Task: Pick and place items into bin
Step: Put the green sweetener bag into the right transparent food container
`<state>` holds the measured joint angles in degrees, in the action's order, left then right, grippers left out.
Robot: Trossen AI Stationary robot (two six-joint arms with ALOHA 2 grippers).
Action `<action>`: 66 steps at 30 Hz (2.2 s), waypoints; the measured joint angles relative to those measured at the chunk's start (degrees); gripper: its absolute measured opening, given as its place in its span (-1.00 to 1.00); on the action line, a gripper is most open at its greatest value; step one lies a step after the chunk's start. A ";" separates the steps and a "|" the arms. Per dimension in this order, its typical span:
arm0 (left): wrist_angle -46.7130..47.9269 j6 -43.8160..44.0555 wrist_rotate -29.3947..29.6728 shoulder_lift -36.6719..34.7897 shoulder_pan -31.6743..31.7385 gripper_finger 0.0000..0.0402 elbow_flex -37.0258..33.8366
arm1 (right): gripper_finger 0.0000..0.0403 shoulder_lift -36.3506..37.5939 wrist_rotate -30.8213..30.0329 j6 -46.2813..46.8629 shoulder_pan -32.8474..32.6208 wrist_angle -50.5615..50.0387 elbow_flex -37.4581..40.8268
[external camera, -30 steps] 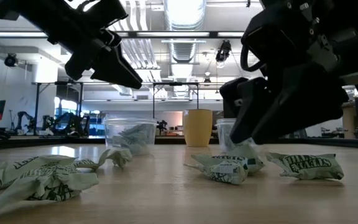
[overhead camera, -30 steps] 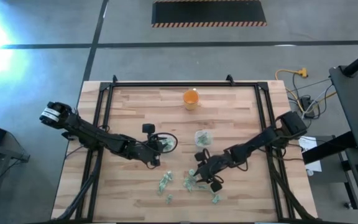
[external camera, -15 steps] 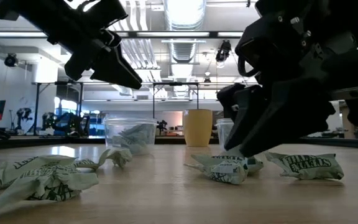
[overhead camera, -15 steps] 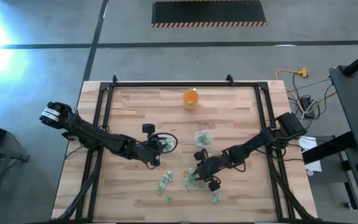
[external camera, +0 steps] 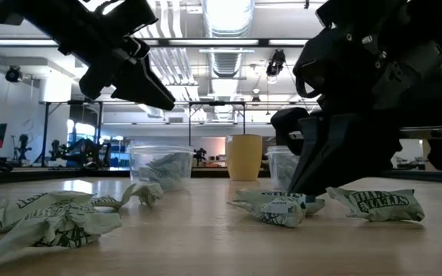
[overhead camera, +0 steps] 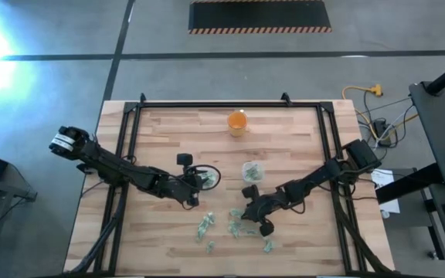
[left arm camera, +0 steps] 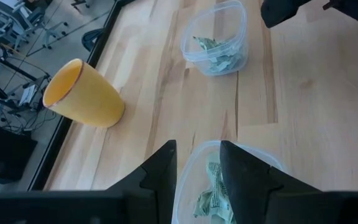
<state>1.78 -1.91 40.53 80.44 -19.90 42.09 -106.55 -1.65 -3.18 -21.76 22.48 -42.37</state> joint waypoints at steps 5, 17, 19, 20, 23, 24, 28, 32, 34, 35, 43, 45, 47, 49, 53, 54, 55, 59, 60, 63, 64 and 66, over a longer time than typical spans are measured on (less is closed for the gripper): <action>0.16 0.00 0.00 0.00 0.00 -0.47 0.00 | -0.96 1.98 -0.06 -0.42 0.00 -0.76 0.02; 0.05 0.00 0.00 0.00 0.00 -0.47 0.00 | -0.96 15.99 -13.81 -4.56 -1.98 -13.56 0.07; -0.13 0.00 0.00 0.00 0.00 -0.47 0.00 | -0.96 18.61 -17.12 -5.61 -1.99 -15.68 0.04; -0.12 0.00 0.00 0.00 0.00 -0.47 0.00 | -0.96 19.96 -18.66 -6.30 -1.99 -16.94 0.05; 0.04 -0.01 0.00 0.00 0.00 -0.47 0.14 | -0.96 23.69 -22.95 -8.42 -1.84 -20.18 0.07; -0.01 0.00 0.00 0.00 0.00 -0.47 0.21 | -0.96 24.87 -24.42 -9.05 -1.64 -21.27 0.04; -0.07 0.00 0.00 0.00 0.00 -0.47 0.21 | -0.96 28.95 -27.13 -9.31 -0.24 -26.12 0.20; -0.08 0.00 0.00 0.00 0.00 -0.47 0.11 | -0.96 31.68 -27.19 -7.38 1.79 -30.57 0.90; -0.13 0.00 0.00 0.00 0.00 -0.47 0.11 | -0.96 32.37 -27.10 -5.92 2.81 -31.61 1.57; -0.26 0.00 0.00 0.00 0.00 -0.47 0.11 | -0.96 32.44 -27.11 -5.53 3.26 -31.93 2.01; -0.89 0.00 0.00 0.00 0.00 -0.47 0.11 | -0.96 30.07 -26.48 -4.03 5.71 -31.29 4.63; -0.96 0.00 0.00 0.00 0.00 -0.47 0.11 | -0.96 29.49 -26.25 -3.85 6.10 -30.63 5.19; -1.33 0.00 -0.02 0.00 0.00 -0.47 0.11 | -0.96 28.64 -26.17 -3.63 6.36 -30.16 5.38; -1.32 0.00 0.00 0.00 0.00 -0.47 0.11 | -0.96 28.38 -26.09 -3.68 6.59 -29.81 5.58; -1.40 0.00 0.00 0.00 0.00 -0.47 0.11 | -0.96 27.88 -24.55 -4.79 7.03 -27.38 5.82; -1.46 0.00 0.00 0.00 0.00 -0.47 0.11 | -0.96 27.77 -24.04 -5.13 7.21 -27.21 5.88; -1.36 0.00 -0.02 0.00 0.00 -0.47 0.11 | -0.96 27.67 -23.38 -5.17 7.51 -26.47 5.88; -1.34 0.00 -0.02 0.00 0.00 -0.47 0.11 | -0.96 27.46 -22.52 -4.46 8.63 -25.92 6.12; -1.28 -0.01 -0.01 0.00 0.00 -0.47 0.11 | -0.96 27.37 -22.40 -4.07 8.92 -25.75 6.13; -1.33 0.00 0.00 0.00 0.00 -0.47 0.13 | -0.95 27.26 -22.29 -2.95 10.04 -25.95 6.21; -1.37 -0.02 0.00 0.00 0.00 -0.47 0.13 | -0.93 27.10 -22.30 -2.60 10.42 -25.83 6.21; -1.33 0.00 -0.02 0.00 0.00 -0.47 0.11 | -0.88 26.87 -22.20 -2.14 11.01 -26.11 6.21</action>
<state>0.45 -1.91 40.51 80.44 -19.90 42.19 -79.68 -23.86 -5.33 -10.75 -3.64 -36.16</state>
